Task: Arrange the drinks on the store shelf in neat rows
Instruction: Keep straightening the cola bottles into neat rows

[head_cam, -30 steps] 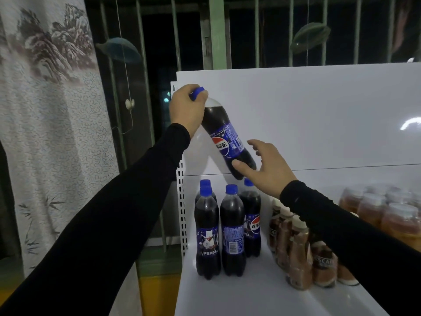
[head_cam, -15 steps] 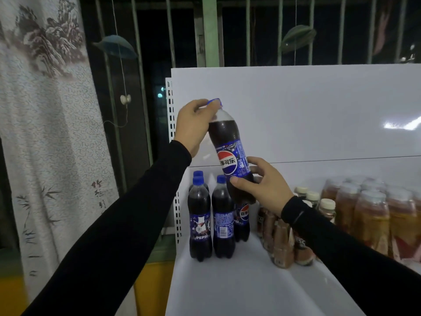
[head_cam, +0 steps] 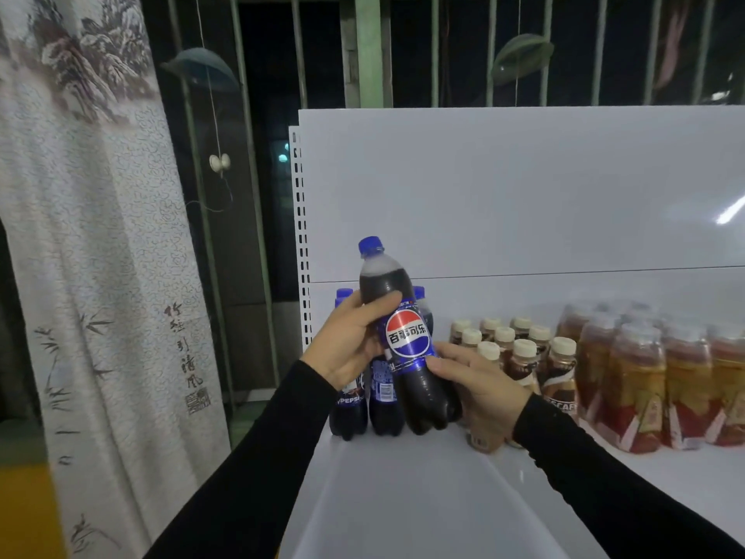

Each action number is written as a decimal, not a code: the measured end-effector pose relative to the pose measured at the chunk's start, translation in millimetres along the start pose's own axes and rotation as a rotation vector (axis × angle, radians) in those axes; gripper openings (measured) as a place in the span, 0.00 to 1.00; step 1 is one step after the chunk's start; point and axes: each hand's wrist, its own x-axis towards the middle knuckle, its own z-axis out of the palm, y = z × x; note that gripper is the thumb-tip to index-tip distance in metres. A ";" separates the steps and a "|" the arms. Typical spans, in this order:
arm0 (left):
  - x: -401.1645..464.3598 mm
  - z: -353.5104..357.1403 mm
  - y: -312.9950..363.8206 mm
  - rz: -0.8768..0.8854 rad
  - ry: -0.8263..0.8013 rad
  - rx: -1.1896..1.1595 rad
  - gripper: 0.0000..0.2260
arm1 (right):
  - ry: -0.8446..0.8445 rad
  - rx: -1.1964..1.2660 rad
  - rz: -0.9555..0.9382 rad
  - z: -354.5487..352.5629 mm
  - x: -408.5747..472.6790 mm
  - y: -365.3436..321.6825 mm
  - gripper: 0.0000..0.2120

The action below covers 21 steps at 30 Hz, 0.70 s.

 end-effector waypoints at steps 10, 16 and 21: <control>-8.6 5.9 -23.0 0.128 0.273 0.122 0.20 | 0.269 -0.617 -0.077 9.5 -12.6 11.1 0.26; -16.9 0.6 -27.3 0.076 0.154 0.062 0.27 | 0.112 -0.210 -0.066 2.5 -21.6 18.8 0.24; -25.0 -7.7 -28.4 0.031 0.086 -0.013 0.19 | 0.026 0.057 0.058 0.1 -23.9 28.4 0.19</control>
